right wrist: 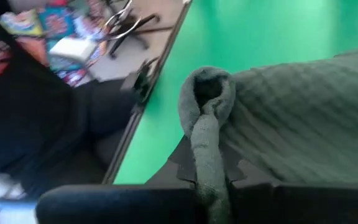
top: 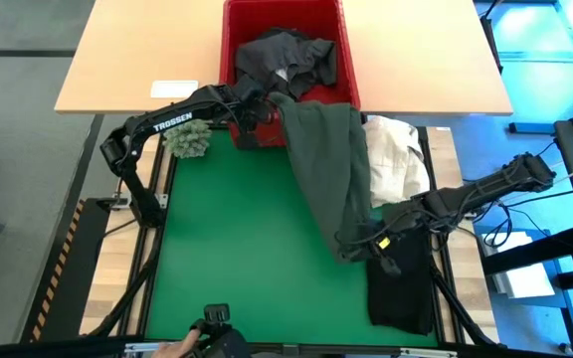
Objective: Fold laundry
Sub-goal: Fold the green polo shirt
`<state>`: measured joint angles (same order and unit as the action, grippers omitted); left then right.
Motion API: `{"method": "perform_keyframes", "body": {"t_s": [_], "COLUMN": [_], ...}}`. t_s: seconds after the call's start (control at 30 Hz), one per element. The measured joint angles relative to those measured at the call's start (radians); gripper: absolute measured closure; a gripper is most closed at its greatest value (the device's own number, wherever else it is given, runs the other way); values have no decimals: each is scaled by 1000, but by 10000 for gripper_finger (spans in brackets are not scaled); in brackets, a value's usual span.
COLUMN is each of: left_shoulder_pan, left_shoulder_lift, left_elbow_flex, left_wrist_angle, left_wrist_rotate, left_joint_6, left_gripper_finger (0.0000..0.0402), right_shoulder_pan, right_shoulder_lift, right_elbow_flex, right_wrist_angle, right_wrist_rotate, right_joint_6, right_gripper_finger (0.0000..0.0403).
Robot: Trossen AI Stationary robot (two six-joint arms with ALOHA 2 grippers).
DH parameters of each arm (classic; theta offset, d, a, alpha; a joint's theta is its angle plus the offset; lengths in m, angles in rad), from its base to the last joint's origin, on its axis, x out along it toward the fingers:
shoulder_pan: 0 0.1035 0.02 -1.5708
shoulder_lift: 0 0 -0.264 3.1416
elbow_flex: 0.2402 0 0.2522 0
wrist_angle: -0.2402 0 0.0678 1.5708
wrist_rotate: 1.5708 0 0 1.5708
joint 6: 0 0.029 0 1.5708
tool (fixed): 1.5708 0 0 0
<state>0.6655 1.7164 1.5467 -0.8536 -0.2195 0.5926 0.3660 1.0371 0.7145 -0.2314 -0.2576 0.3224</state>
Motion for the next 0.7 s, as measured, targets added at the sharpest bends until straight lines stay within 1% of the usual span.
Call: {"method": "perform_keyframes", "body": {"t_s": [0.17, 0.27, 0.33, 0.5, 0.7], "left_shoulder_pan": [0, 0, 0, 0, 0], "left_shoulder_lift": [0, 0, 0, 0, 0], "left_elbow_flex": [0, 0, 0, 0, 0], "left_wrist_angle": [1, 1, 1, 2, 3], "left_wrist_rotate": [-2, -3, -6, -14, -16], "left_joint_6": [-1, -1, -1, -3, -3], "left_gripper_finger": [325, 325, 325, 325, 325], "right_shoulder_pan": [0, 1, 2, 18, 78], "right_shoulder_lift": [45, 81, 85, 82, 90], "right_elbow_flex": [-10, -11, -11, -10, -10], "right_wrist_angle": [15, 62, 101, 127, 130], "right_wrist_rotate": [-95, -194, -239, -252, -255], "right_joint_6": [6, 9, 13, 7, 12], "right_gripper_finger": [396, 396, 396, 396, 396]}}
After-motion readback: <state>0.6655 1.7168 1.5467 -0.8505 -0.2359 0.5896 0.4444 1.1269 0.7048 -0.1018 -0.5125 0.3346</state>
